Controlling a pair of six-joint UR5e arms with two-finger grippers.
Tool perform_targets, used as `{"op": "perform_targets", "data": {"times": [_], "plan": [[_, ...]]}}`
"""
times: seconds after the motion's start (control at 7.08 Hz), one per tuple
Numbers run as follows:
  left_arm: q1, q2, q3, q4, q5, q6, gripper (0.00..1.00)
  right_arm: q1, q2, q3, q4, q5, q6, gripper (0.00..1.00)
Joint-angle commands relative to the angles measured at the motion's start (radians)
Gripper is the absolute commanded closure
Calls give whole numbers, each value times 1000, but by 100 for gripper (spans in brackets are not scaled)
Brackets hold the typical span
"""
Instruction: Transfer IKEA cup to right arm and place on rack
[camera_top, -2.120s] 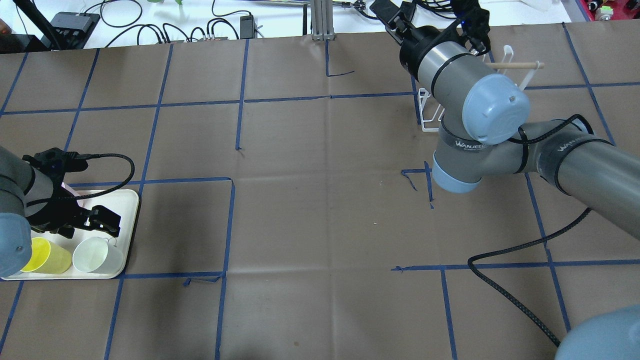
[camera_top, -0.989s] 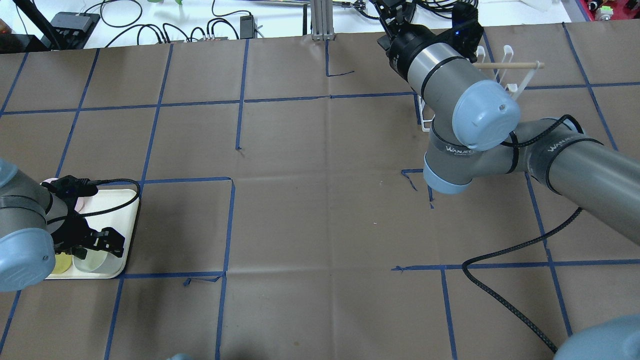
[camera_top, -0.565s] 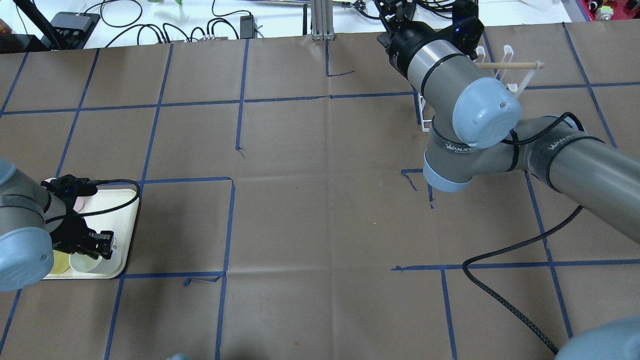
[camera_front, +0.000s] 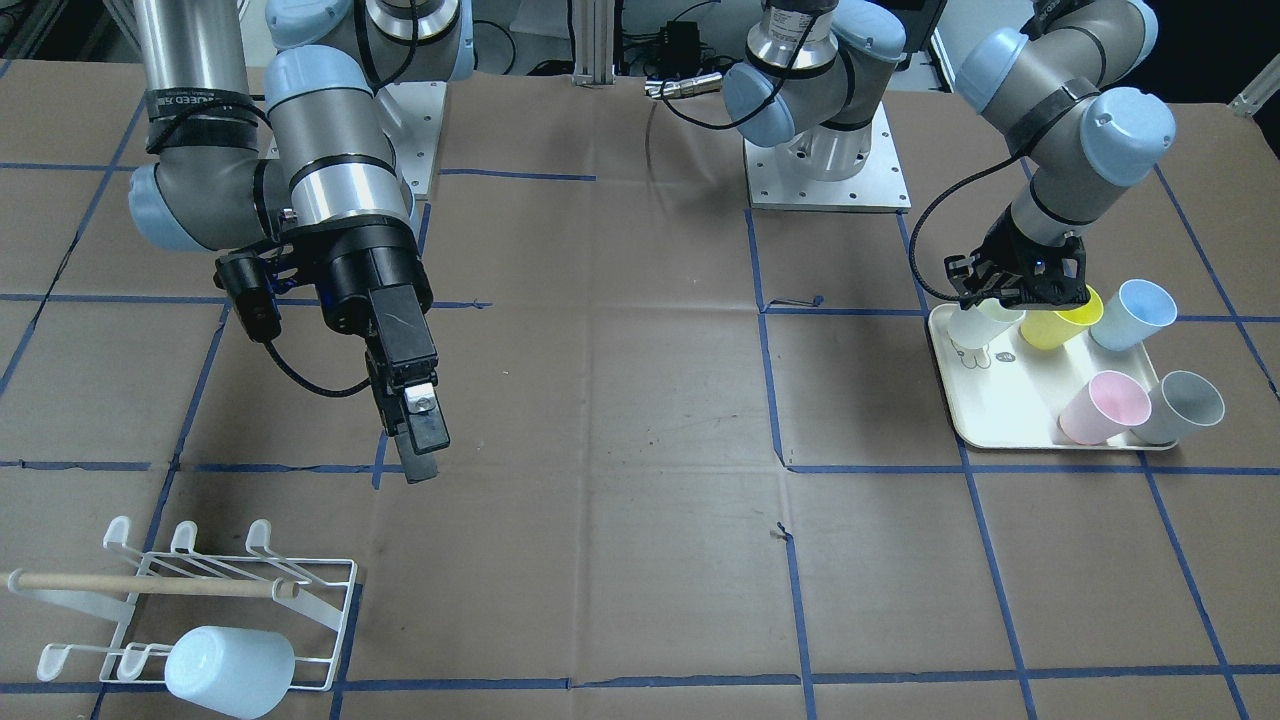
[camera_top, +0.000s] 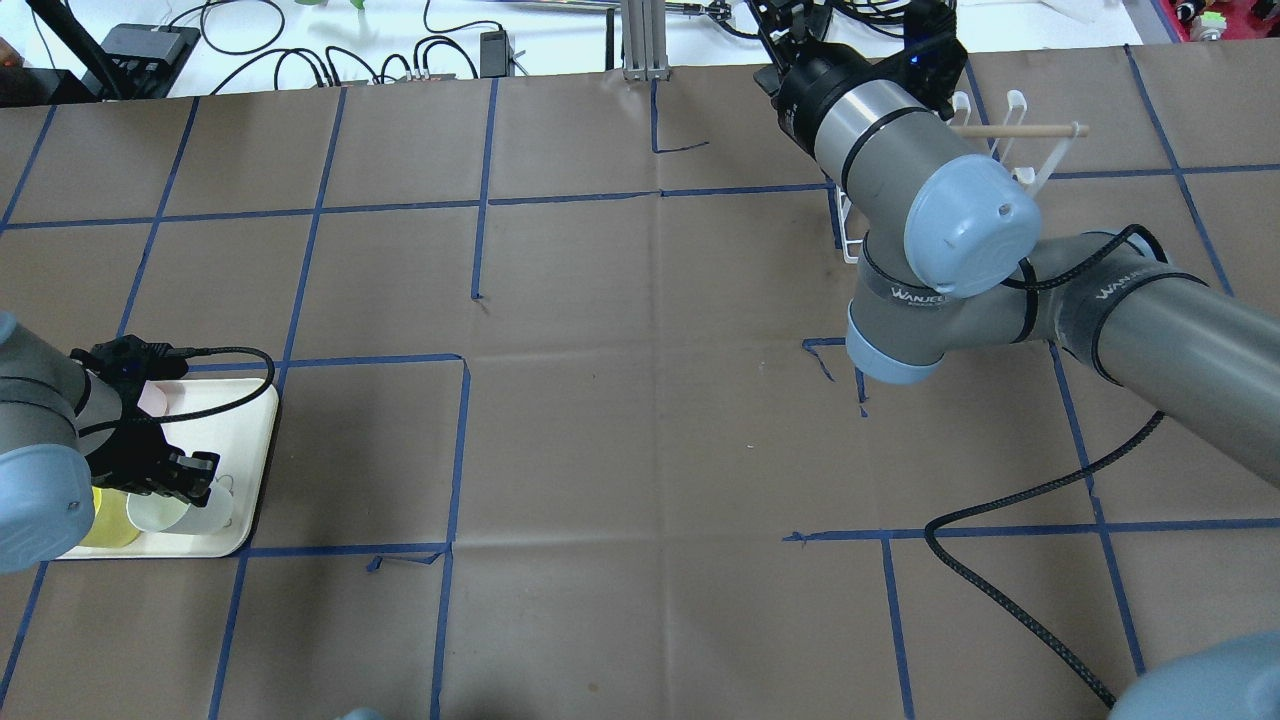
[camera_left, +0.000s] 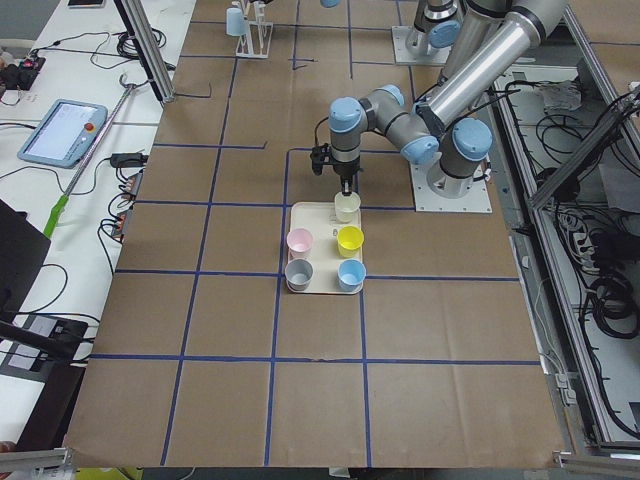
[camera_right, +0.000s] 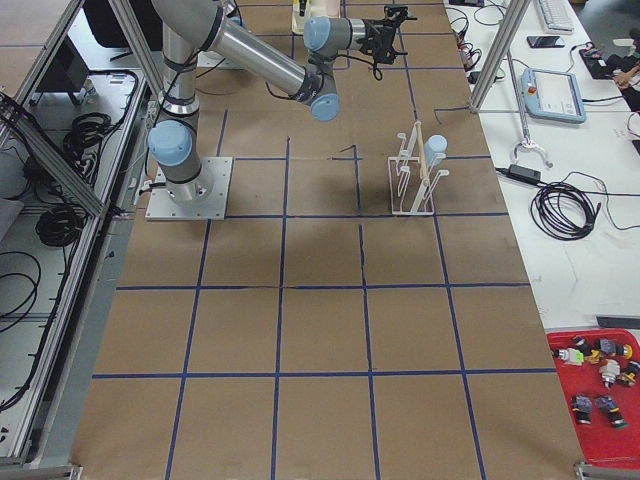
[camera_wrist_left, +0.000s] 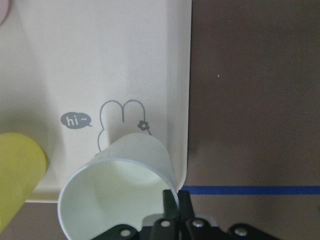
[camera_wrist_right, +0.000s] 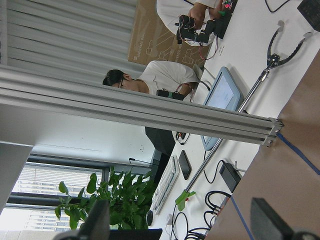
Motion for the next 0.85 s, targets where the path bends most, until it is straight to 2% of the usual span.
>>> {"op": "perform_targets", "data": {"times": [0.0,0.14,0.42,0.57,0.71], "plan": [[-20,-14,245,-218,-59,10,100,4,6,3,3,0,0,0],[-52,-43,403,-332,-67,15,100,4,2,4,3,0,0,0],[-126,-217,726,-471,-80,15,100,4,-3,4,0,0,0,0],[-166,-288,839,-494,-143,16,100,4,-5,9,0,0,0,0],[-193,-325,897,-477,-240,32,100,4,0,9,2,0,0,0]]}}
